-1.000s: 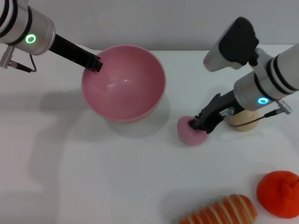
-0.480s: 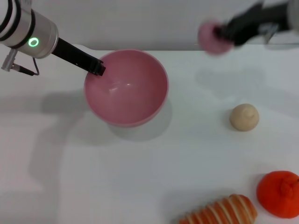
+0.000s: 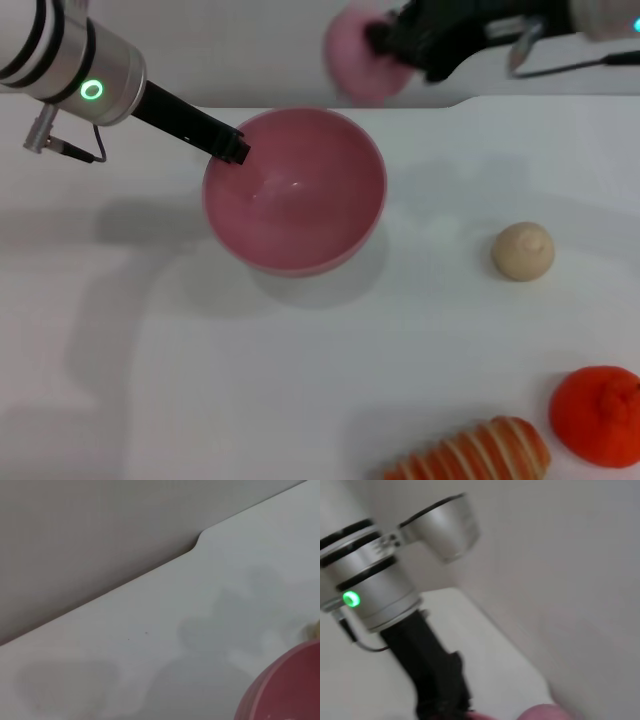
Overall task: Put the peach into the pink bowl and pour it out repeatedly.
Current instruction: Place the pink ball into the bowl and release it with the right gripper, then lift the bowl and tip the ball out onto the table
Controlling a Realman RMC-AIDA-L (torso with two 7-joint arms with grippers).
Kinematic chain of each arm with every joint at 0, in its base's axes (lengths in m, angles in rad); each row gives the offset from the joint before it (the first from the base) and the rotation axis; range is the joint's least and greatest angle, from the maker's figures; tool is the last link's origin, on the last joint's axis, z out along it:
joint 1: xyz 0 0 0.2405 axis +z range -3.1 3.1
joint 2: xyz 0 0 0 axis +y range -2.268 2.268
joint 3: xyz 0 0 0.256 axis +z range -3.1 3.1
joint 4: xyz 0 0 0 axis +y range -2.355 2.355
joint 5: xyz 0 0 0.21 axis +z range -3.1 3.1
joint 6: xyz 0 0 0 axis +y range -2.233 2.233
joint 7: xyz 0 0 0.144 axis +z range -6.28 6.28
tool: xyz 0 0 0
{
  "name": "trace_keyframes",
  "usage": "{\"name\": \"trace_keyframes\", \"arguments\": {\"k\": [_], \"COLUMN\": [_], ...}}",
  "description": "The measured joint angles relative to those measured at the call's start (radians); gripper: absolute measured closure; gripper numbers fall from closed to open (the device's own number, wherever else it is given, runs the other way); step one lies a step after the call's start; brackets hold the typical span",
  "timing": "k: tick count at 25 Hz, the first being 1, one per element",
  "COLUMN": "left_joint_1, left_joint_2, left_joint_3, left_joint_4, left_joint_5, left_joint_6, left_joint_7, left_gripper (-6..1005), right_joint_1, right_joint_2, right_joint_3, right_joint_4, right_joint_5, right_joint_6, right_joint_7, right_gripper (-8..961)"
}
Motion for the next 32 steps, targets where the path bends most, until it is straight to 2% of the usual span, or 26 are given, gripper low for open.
{"name": "trace_keyframes", "arguments": {"k": [2, 11, 20, 24, 27, 29, 32], "left_joint_1": [0.003, 0.007, 0.009, 0.009, 0.009, 0.011, 0.019], "left_joint_2": [0.000, 0.000, 0.002, 0.001, 0.001, 0.001, -0.002], "left_joint_3": [0.000, 0.003, 0.003, 0.005, 0.020, 0.034, 0.065], "left_joint_4": [-0.001, -0.023, -0.040, -0.040, -0.040, -0.040, -0.040], "left_joint_5": [0.000, -0.009, -0.011, -0.011, -0.011, -0.013, -0.033], "left_joint_6": [-0.003, -0.007, -0.014, -0.023, -0.043, -0.067, -0.129], "left_joint_7": [0.000, 0.006, 0.011, 0.013, 0.014, 0.017, 0.025], "left_gripper": [952, 952, 953, 952, 952, 952, 952], "right_joint_1": [0.024, 0.043, 0.023, -0.013, -0.084, -0.142, -0.230], "right_joint_2": [0.000, 0.001, 0.000, 0.000, 0.000, -0.003, -0.006], "right_joint_3": [-0.056, -0.119, -0.097, -0.049, 0.029, 0.090, 0.190], "right_joint_4": [0.053, 0.111, 0.111, 0.108, 0.124, 0.176, 0.321], "right_joint_5": [0.000, 0.011, 0.038, 0.073, 0.203, 0.371, 0.685], "right_joint_6": [0.018, 0.069, 0.087, 0.121, 0.171, 0.190, 0.185], "right_joint_7": [-0.002, -0.041, -0.052, -0.059, -0.141, -0.266, -0.552], "right_gripper": [897, 826, 655, 579, 534, 519, 520]}}
